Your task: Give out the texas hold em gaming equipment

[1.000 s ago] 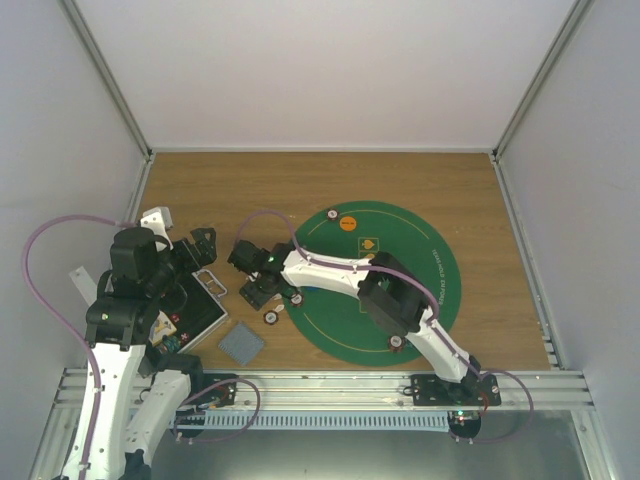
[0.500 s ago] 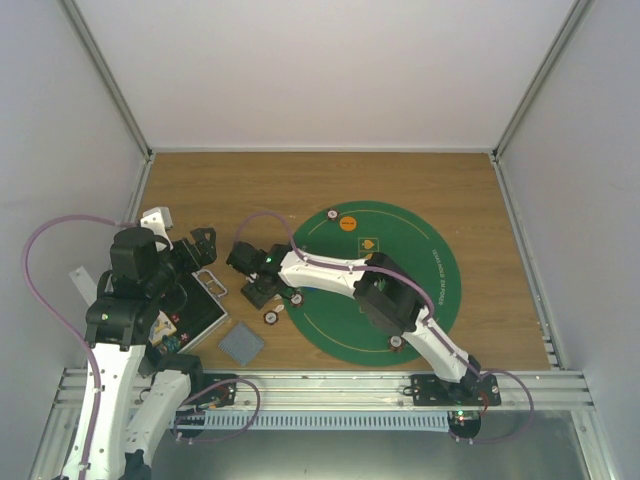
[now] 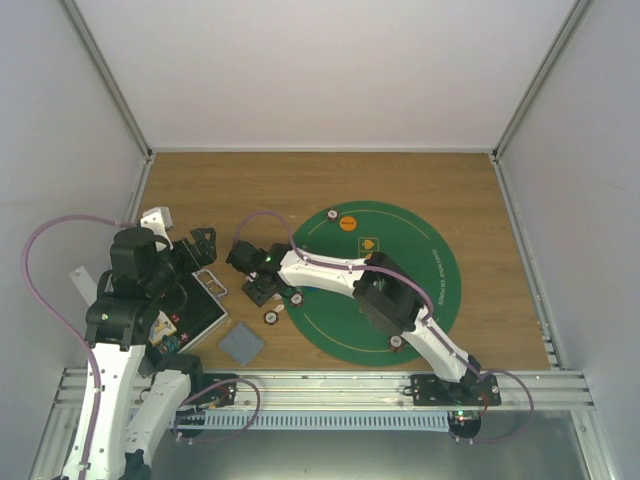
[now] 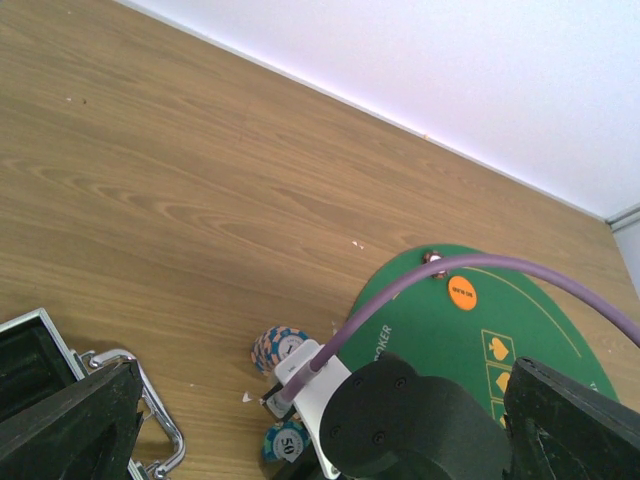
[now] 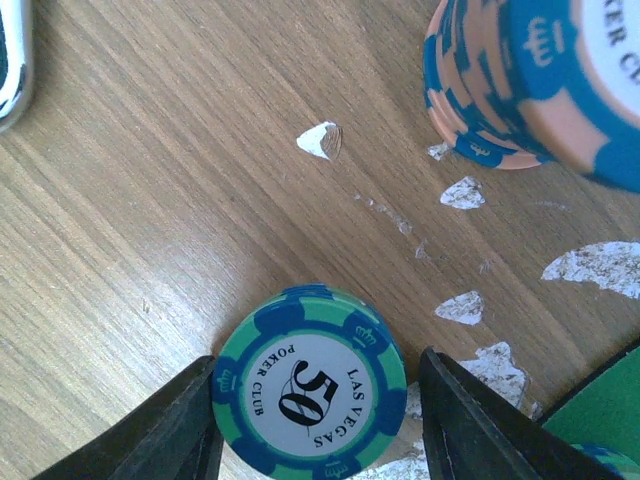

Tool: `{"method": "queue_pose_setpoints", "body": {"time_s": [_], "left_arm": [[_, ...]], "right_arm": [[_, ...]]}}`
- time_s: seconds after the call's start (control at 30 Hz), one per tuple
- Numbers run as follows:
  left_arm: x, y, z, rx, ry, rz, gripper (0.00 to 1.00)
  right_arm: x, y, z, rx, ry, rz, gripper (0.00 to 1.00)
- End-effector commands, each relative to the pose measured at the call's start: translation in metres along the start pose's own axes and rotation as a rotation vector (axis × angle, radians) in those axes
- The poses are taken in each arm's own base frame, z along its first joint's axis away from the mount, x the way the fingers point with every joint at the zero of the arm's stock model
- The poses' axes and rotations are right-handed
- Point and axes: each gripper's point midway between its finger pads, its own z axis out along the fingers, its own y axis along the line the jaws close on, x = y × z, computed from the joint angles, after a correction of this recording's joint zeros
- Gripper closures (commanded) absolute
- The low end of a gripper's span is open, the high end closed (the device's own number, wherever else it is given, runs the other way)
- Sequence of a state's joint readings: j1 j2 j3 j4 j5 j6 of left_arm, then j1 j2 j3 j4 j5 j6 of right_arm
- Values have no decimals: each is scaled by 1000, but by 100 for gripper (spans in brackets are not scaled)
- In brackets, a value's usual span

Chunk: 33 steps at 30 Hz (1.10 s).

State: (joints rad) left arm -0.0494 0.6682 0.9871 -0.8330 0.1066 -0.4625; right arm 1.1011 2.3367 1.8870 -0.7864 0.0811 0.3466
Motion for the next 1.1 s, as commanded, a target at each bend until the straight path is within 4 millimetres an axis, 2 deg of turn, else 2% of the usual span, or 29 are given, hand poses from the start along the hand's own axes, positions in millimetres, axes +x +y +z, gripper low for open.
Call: {"method": "queue_pose_setpoints", "body": {"time_s": [0.0,0.2,0.33,0.5,0.7,0.8,0.93,1.07], "left_arm": [[-13,-4,-3,14,-57,2,1],[-13,-3,-3,11,-59,3,1],[-14,-3,-4,10,-62,3,1],[-15,-2,-4,3,-66,1,1],[-17,-2,-7,-3,-75,-1,1],[-17,-1,-7,-4,-74,-4,1],[-17,-1,-6,-3,-73,-7,1],[-17,-2,-7,-2,-75,-8,1]], "right_arm": [[36,-7,31,45,123,-33,48],[42,-2,32,39,133,-57,58],[36,-1,27,41,111,-67,64],[14,3,10,31,42,-63,67],[-24,10,-24,1,-68,-46,67],[-32,12,-37,-8,-97,-37,67],[-33,11,-44,-14,-107,-27,67],[-24,10,-42,-13,-81,-24,67]]}}
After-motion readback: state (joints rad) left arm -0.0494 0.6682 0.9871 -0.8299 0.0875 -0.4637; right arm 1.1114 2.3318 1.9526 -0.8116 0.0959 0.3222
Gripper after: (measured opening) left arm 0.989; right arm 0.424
